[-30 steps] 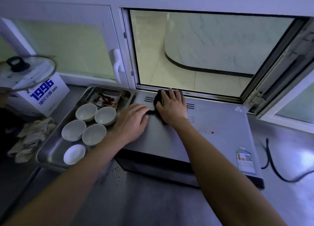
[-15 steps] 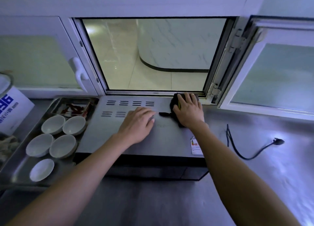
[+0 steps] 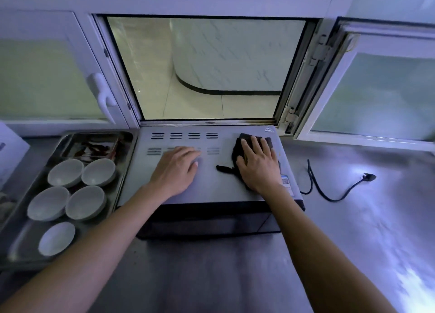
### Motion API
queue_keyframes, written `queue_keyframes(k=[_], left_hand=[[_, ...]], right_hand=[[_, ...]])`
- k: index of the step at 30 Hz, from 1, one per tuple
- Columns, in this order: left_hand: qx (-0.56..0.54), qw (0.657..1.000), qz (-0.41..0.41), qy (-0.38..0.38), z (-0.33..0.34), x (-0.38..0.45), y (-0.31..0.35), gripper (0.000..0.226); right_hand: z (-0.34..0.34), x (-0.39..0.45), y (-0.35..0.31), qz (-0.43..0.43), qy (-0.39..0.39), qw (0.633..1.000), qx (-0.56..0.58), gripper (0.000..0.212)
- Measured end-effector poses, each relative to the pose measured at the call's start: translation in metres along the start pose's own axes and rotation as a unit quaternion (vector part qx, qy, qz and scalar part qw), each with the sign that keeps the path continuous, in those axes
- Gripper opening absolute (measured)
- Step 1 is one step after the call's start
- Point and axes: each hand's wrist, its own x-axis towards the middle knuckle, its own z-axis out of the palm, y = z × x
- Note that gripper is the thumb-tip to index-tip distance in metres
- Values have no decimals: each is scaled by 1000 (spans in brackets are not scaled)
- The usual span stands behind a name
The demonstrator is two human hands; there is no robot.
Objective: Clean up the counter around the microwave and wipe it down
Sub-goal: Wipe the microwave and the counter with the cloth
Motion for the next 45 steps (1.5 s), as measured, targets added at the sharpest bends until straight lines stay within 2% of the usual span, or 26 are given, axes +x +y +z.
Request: queue_keyframes(k=[9, 13, 17, 24, 31, 36, 41, 45], left_hand=[[-49, 995, -36, 76, -36, -56, -101, 33], [-60, 993, -76, 68, -41, -74, -137, 31], [-70, 989, -119, 53, -41, -77, -162, 33], [-99, 986, -130, 28, -35, -65, -180, 30], [-132, 981, -135, 35, -34, -54, -181, 33], [-157, 966, -192, 74, -48, -50, -175, 33], [-215, 955, -185, 83, -50, -48, -163, 32], [-218, 959, -169, 68, -42, -42, -146, 30]], right_hand=[[33, -3, -142, -55, -26, 998, 6, 60], [52, 2, -214, -102, -40, 994, 5, 60], [65, 20, -250, -116, -32, 993, 8, 59], [78, 82, -266, -109, -25, 994, 19, 60], [82, 118, -266, -100, -18, 995, 17, 48], [77, 85, -256, -115, -15, 993, 20, 57], [64, 9, -246, -111, -46, 992, 26, 60], [53, -60, -234, -107, -40, 993, 19, 61]])
